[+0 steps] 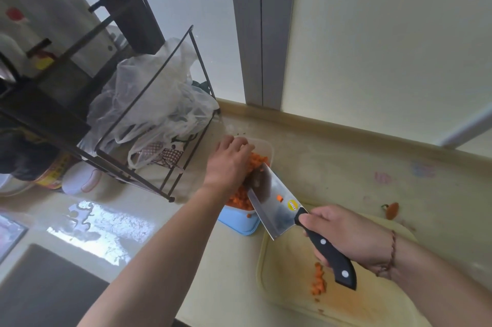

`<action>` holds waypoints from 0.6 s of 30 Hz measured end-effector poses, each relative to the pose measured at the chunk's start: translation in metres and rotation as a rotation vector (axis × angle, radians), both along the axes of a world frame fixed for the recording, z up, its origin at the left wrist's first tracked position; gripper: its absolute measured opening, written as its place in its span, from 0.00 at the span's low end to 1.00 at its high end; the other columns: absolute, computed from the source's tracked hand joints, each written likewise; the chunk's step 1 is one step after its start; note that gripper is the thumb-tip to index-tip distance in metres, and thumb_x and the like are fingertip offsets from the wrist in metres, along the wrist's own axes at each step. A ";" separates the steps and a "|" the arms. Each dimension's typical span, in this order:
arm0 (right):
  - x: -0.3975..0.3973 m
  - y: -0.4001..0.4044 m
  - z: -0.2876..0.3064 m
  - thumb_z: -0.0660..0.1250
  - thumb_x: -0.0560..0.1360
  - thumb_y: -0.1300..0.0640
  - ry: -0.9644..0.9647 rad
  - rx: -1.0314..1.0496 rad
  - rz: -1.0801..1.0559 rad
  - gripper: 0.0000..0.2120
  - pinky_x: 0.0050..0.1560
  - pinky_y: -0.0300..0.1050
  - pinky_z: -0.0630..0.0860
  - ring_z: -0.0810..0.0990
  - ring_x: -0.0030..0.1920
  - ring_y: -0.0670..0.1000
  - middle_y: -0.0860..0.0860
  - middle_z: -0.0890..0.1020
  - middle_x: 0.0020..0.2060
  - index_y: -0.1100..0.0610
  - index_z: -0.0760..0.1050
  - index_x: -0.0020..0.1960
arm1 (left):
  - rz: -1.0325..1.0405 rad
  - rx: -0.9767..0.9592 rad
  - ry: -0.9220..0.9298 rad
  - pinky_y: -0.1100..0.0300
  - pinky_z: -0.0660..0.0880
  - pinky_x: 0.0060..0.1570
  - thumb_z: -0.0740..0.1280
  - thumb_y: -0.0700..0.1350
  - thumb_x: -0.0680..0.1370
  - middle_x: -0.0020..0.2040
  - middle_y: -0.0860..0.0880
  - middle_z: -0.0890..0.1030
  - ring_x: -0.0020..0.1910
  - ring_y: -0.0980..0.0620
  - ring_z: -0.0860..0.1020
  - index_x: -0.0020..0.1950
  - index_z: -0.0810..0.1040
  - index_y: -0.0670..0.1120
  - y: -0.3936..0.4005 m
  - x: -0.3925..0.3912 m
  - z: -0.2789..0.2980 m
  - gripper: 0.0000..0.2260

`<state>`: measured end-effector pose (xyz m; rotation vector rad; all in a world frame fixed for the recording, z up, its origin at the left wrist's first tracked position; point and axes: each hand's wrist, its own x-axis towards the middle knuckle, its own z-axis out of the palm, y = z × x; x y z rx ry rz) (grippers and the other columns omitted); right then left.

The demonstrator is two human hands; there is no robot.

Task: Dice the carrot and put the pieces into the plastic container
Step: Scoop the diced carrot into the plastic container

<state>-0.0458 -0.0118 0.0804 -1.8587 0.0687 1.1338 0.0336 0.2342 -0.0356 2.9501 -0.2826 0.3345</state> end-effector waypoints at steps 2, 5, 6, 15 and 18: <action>-0.001 -0.002 0.000 0.58 0.81 0.52 0.002 -0.001 -0.011 0.14 0.33 0.45 0.70 0.72 0.25 0.52 0.54 0.76 0.24 0.60 0.69 0.42 | 0.046 -0.111 0.017 0.49 0.67 0.61 0.66 0.44 0.79 0.60 0.45 0.82 0.62 0.40 0.74 0.61 0.83 0.45 -0.001 -0.003 0.002 0.12; -0.002 -0.001 0.000 0.58 0.81 0.52 -0.011 0.010 -0.016 0.14 0.35 0.47 0.69 0.72 0.25 0.53 0.54 0.76 0.23 0.60 0.69 0.42 | 0.078 -0.350 0.054 0.50 0.63 0.67 0.57 0.55 0.82 0.68 0.48 0.77 0.68 0.47 0.65 0.69 0.78 0.47 -0.009 -0.014 0.017 0.21; -0.002 0.000 0.000 0.58 0.81 0.52 -0.018 0.011 -0.017 0.14 0.35 0.47 0.69 0.72 0.25 0.53 0.54 0.76 0.23 0.60 0.69 0.42 | 0.044 -0.408 0.078 0.51 0.61 0.70 0.56 0.59 0.81 0.70 0.49 0.75 0.70 0.49 0.63 0.72 0.75 0.48 -0.013 -0.019 0.024 0.25; -0.003 0.008 0.003 0.58 0.81 0.50 -0.068 0.021 -0.019 0.15 0.36 0.47 0.70 0.73 0.25 0.52 0.54 0.78 0.24 0.59 0.70 0.40 | -0.193 -0.133 0.307 0.42 0.42 0.78 0.49 0.74 0.75 0.82 0.53 0.54 0.80 0.49 0.49 0.83 0.50 0.56 -0.029 -0.035 0.032 0.40; -0.006 0.005 0.006 0.58 0.81 0.51 -0.082 0.021 -0.020 0.15 0.34 0.45 0.70 0.73 0.26 0.53 0.54 0.77 0.24 0.59 0.69 0.39 | -0.070 -0.072 0.271 0.43 0.41 0.76 0.44 0.71 0.76 0.81 0.53 0.56 0.79 0.47 0.51 0.82 0.54 0.54 -0.018 -0.033 0.026 0.38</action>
